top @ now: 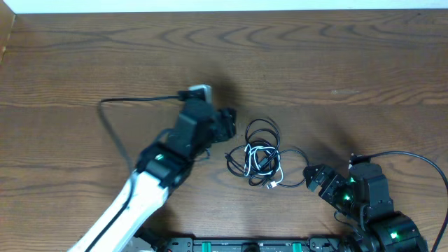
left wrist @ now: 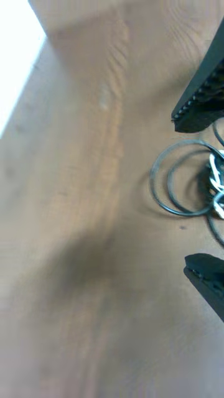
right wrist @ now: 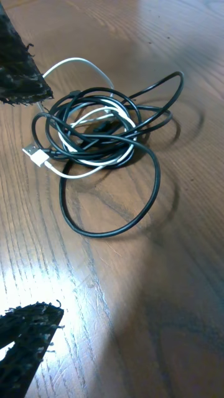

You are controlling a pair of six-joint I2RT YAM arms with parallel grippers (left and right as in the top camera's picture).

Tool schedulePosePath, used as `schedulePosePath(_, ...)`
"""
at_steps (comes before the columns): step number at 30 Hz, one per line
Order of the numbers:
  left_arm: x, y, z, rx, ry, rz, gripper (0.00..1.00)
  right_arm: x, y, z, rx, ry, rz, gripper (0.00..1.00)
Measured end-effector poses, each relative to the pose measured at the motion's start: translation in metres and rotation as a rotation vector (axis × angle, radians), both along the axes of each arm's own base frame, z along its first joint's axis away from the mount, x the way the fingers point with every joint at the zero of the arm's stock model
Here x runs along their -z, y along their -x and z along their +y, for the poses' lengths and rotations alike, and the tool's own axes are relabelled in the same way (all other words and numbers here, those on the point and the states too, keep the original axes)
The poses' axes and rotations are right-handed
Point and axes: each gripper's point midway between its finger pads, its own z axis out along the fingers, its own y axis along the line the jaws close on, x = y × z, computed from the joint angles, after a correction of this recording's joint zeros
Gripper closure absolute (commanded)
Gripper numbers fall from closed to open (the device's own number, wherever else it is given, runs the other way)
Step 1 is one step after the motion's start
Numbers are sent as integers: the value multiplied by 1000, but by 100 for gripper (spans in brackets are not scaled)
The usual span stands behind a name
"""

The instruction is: Untangle cables

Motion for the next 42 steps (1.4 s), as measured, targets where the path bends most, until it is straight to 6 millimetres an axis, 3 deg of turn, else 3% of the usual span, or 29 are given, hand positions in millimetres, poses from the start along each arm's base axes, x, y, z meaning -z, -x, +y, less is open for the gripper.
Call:
schedulePosePath(3,-27,2,11,-20,37,-71,29,0,0,0,0,0,0,1)
schedulePosePath(7,-39,8,16,-24,49,-97,28,0,0,0,0,0,0,1)
schedulePosePath(10,-35,11,17,-24,39,-80,27,0,0,0,0,0,0,1)
schedulePosePath(20,-12,28,21,-14,9,37,6,0,0,0,0,0,0,1)
schedulePosePath(30,-7,56,-8,139,140,170,2,0,0,0,1,1,-1,1)
schedulePosePath(32,-4,62,-9,159,142,194,3,0,-3,-4,17,20,-11,1)
schedulePosePath(38,13,80,-9,190,122,300,3,1,-15,-49,182,229,-67,1)
schedulePosePath(42,23,87,-11,206,104,351,3,-2,-18,-63,231,290,-86,1)
